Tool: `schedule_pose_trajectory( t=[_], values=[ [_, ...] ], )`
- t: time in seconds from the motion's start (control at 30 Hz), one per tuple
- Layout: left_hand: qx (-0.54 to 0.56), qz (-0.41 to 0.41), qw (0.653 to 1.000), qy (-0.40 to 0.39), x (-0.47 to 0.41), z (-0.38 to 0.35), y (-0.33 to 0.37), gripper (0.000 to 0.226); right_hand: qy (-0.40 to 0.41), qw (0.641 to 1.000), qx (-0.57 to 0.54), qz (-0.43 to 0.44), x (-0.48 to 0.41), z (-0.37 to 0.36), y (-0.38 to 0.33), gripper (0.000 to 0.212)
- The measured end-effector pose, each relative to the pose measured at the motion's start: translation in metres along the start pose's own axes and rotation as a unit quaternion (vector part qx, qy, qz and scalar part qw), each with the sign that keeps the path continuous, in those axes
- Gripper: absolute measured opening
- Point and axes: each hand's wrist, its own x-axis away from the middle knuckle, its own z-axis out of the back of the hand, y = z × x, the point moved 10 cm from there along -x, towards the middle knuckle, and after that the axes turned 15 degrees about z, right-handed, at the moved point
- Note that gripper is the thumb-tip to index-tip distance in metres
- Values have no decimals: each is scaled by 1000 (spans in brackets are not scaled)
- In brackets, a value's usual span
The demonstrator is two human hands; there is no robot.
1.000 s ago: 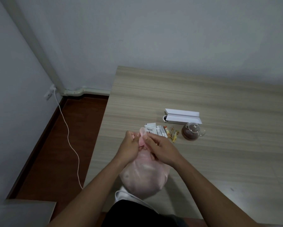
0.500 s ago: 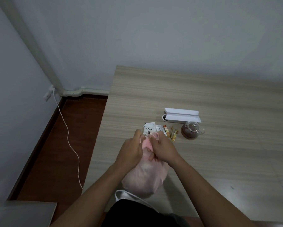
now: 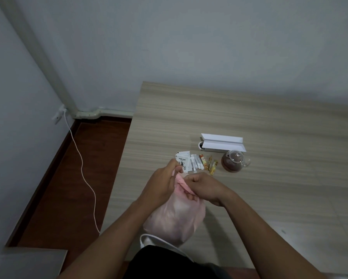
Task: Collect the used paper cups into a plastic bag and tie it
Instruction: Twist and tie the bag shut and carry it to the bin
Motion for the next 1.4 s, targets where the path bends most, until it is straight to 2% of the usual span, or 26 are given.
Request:
schedule_pose_trajectory(
  t=[0.07,0.13,0.2,0.27,0.33,0.37,0.43,0.63,0.77,0.93,1.03,1.13,1.2,1.4],
  values=[
    [27,25,999,-4,-2,3,-5,13,-9,998,-54,-13,4,-7,0,37],
    [42,51,998,-21,-2,2,-11,19,-25,987,-156,-27,4,-16,4,34],
    [48,77,995,-43,-3,-3,-20,22,-78,977,-198,-21,6,-28,4,26],
    [51,91,993,-56,-5,-5,-25,24,-118,984,-130,15,10,-29,3,5],
    [54,103,991,-68,-6,-7,-27,26,-146,987,-40,44,13,-29,2,21],
    [54,110,990,-75,-7,-9,-28,26,-144,988,0,48,12,-28,3,21],
    [53,129,987,-85,-9,-12,-34,27,-115,989,70,67,8,-23,0,15],
    [74,164,979,-96,-12,-12,-43,26,11,973,183,138,0,-6,-20,50],
    [115,163,972,-127,-11,-16,-39,31,50,975,159,144,0,-1,-22,57],
    [161,199,961,-102,-11,-15,-48,28,97,962,200,159,-1,13,-23,60],
    [177,211,956,-107,-8,-17,-45,28,74,969,188,143,1,7,-22,61],
    [186,226,950,-111,-8,-17,-46,30,12,965,221,140,5,-4,-21,44],
    [194,235,946,-110,-8,-18,-50,30,3,958,234,167,7,-7,-24,36],
    [180,249,946,-105,-12,-20,-58,31,89,926,277,240,2,8,-25,41]
  ],
)
